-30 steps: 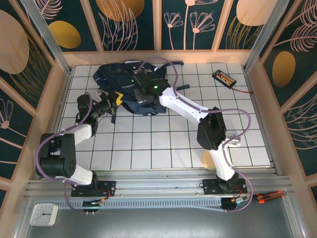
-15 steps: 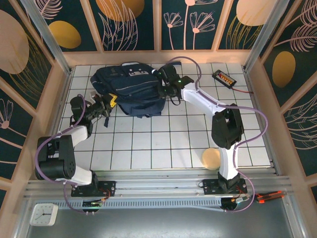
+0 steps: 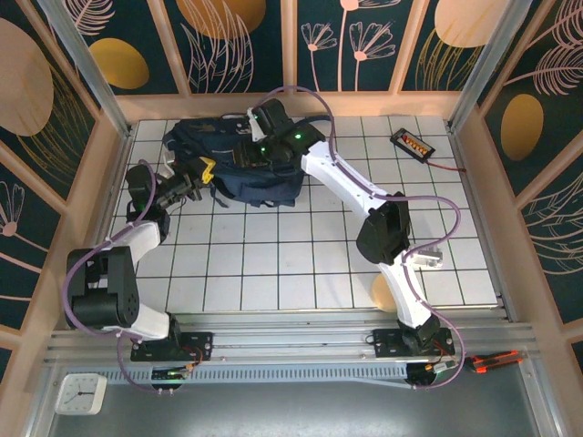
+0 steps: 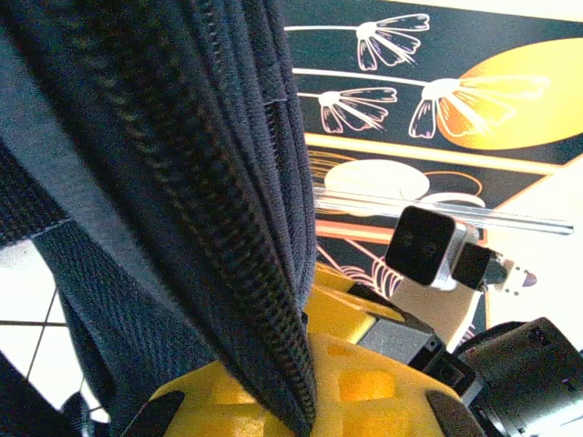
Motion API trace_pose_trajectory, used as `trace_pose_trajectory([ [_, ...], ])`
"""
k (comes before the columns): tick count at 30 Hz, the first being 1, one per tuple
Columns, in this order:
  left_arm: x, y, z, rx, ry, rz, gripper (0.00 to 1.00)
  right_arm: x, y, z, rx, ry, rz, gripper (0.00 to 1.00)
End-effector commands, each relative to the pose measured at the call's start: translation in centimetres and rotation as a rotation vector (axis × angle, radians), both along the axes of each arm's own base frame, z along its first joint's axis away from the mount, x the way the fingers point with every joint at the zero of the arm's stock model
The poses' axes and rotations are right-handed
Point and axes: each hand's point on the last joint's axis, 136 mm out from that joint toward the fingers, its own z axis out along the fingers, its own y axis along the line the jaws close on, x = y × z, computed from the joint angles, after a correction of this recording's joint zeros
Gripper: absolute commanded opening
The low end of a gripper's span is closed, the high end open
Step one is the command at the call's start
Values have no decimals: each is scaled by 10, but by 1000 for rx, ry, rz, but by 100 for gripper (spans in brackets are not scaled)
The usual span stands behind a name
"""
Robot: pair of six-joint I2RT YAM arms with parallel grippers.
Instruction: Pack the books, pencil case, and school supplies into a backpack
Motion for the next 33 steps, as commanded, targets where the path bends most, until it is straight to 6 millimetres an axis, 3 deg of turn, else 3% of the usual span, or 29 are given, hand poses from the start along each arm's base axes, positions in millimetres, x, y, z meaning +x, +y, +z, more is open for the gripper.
trace_pose_trajectory([
  [1, -13, -18, 91, 12, -368, -80, 0, -17, 4, -18, -57, 29, 23, 46],
  [4, -14, -25, 99, 11, -397, -102, 0, -16, 3, -16, -64, 16, 14, 56],
  [9, -16, -29, 108, -4, -428, -111, 0, -17, 1, -17, -111, 2, 3, 58],
  [12, -21, -34, 117, 12, -467, -139, 0, -4, -18, -18, -144, -2, -99, 58],
  [14, -25, -41, 114, 46, -477, -177, 0, 12, -33, -10, -65, 39, -184, 57],
  [19, -41, -56, 81, 135, -432, -262, 0, 48, -55, 29, 255, 152, -307, 54],
  [24, -56, -70, 41, 262, -387, -338, 0, 55, -55, 36, 362, 264, -349, 51],
  [27, -66, -72, 27, 273, -371, -351, 0, 56, -60, 31, 378, 319, -383, 45],
  [31, -75, -70, 9, 338, -352, -362, 0, 57, -72, 27, 373, 333, -414, 0],
  [33, -80, -69, 3, 382, -355, -378, 0, 56, -79, 24, 360, 334, -429, 0],
])
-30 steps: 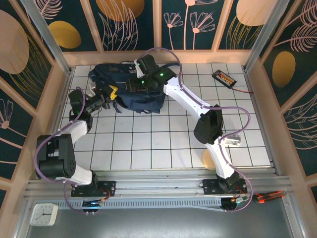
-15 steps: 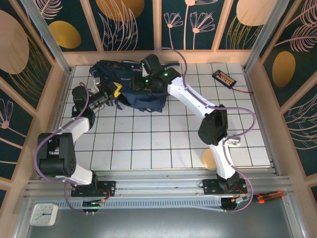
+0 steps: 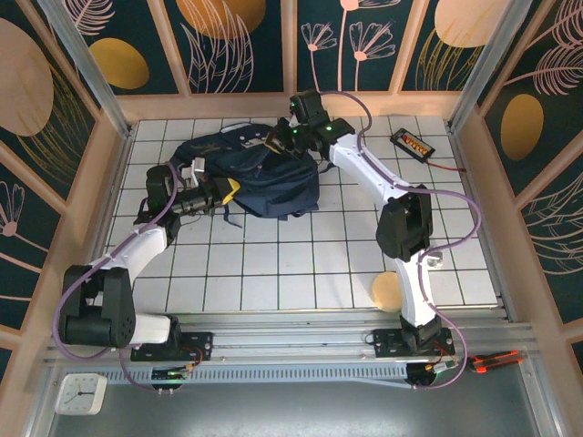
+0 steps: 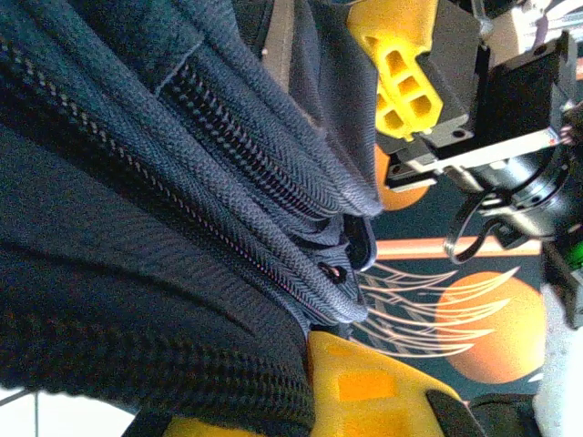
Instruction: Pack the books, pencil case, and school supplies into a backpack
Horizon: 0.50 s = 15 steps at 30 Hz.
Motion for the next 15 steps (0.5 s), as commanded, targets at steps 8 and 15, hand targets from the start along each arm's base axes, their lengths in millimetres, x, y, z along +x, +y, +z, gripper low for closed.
trace_pose_trajectory([
  [8, -39, 10, 10, 403, -358, -137, 38, -11, -27, 43, 45, -76, -32, 0],
  [15, -1, 44, 56, 734, -536, -17, 99, -41, -22, 75, 104, -90, 97, 0],
])
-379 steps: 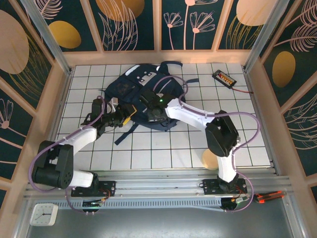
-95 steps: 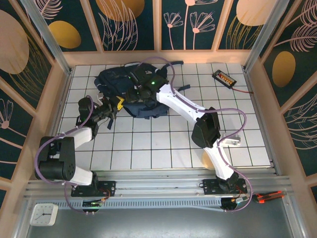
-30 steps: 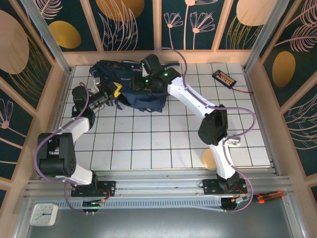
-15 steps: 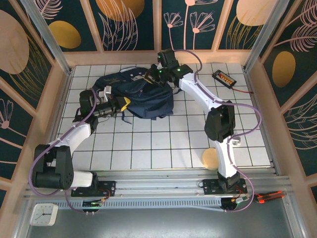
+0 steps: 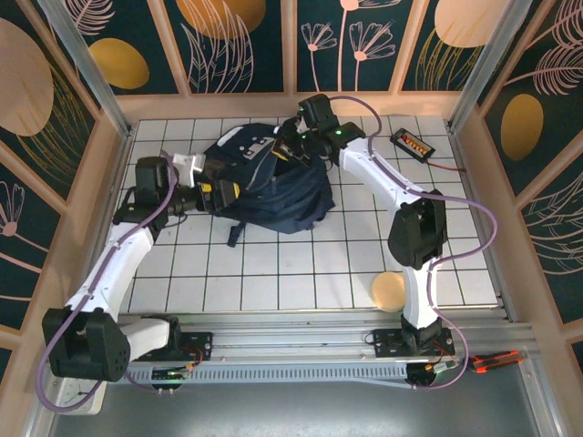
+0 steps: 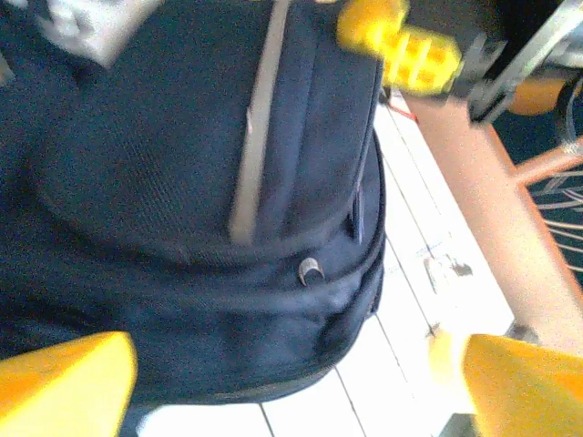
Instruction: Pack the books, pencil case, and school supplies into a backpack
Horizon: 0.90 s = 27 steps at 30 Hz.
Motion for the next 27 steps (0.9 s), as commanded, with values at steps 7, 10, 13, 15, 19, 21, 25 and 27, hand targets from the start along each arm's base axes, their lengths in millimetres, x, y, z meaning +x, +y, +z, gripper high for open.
trace_pose_trajectory([
  [7, 9, -36, 34, 368, -449, -248, 99, -24, -6, 74, 88, -108, 101, 0],
  [10, -16, -62, 15, 469, -604, -403, 99, -25, -8, 80, 93, -108, 93, 0],
  [13, -14, -67, 8, 497, -681, -401, 98, -25, -8, 85, 100, -112, 95, 0],
  [15, -7, -66, 4, 531, -703, -387, 95, -27, -7, 89, 105, -118, 102, 0],
  [19, 6, -68, -1, 563, -698, -369, 91, -28, -7, 93, 114, -123, 103, 0],
  [21, 11, -72, 0, 549, -700, -358, 88, -29, -7, 95, 122, -125, 103, 0],
  [25, 18, -75, -8, 551, -690, -357, 84, -30, -7, 98, 128, -128, 104, 0],
  [27, 20, -80, -7, 542, -694, -366, 84, -31, -8, 98, 129, -123, 100, 0],
])
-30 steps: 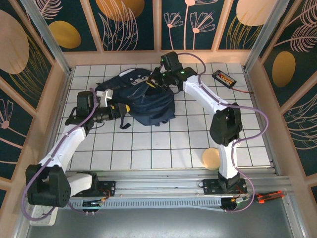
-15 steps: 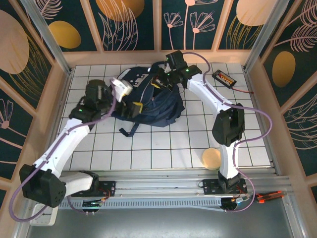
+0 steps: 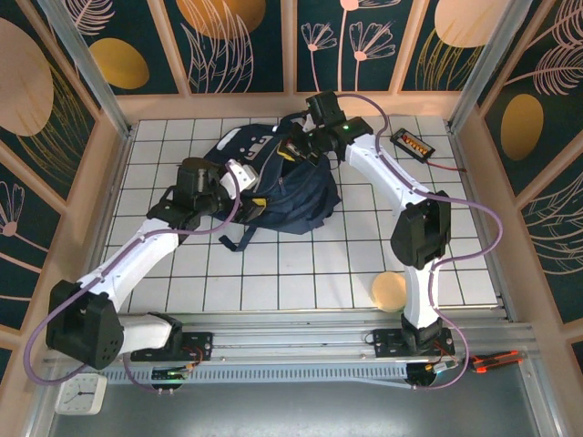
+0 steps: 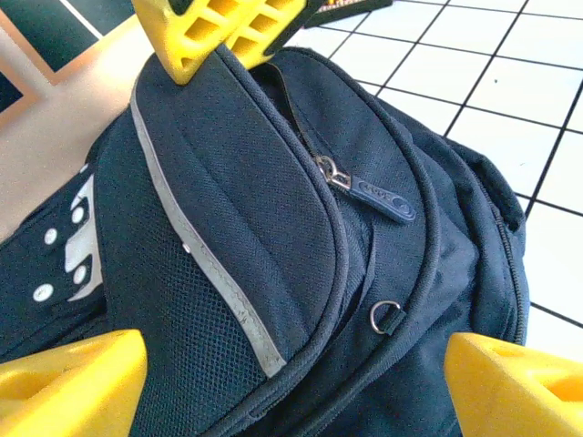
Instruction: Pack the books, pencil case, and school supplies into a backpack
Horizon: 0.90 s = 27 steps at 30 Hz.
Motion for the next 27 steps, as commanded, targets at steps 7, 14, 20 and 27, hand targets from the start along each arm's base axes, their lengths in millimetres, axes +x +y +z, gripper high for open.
trace_pose_trajectory([
  [7, 20, -18, 21, -4, -95, -21, 81, -19, 6, 95, 169, -157, 55, 0],
  [14, 38, -18, 24, 0, -108, 32, 58, -31, 22, 93, 184, -134, 83, 0],
  [20, 33, -24, 17, -10, -81, -9, 48, -32, 26, 95, 200, -132, 76, 0],
  [27, -7, -16, -4, -27, -37, -52, 88, -23, 30, 101, 191, -150, 75, 0],
])
